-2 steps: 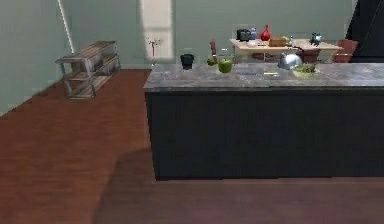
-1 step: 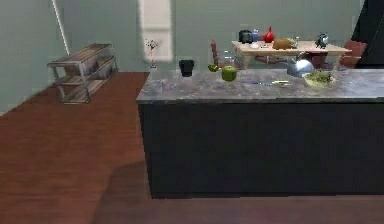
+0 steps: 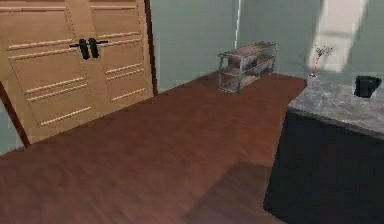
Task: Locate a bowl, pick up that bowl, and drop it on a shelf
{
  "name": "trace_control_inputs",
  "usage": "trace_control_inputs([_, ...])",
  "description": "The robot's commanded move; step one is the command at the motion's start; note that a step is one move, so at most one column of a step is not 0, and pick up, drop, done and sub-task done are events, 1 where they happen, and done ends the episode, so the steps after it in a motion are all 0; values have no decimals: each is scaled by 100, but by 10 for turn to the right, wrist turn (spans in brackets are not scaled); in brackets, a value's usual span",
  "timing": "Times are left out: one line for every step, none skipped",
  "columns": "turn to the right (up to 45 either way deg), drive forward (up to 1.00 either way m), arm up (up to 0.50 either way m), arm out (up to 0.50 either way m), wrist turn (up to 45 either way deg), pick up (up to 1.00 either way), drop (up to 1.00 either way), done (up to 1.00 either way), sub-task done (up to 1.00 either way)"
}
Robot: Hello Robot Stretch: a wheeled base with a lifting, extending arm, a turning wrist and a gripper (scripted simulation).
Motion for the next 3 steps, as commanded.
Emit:
trace_control_inputs([0, 100, 0, 0, 0, 0, 0, 0, 0])
trace_control_inputs([-60, 0, 0, 0, 0, 0, 0, 0, 0])
trace_control_inputs([0, 30, 0, 0, 0, 0, 0, 0, 0])
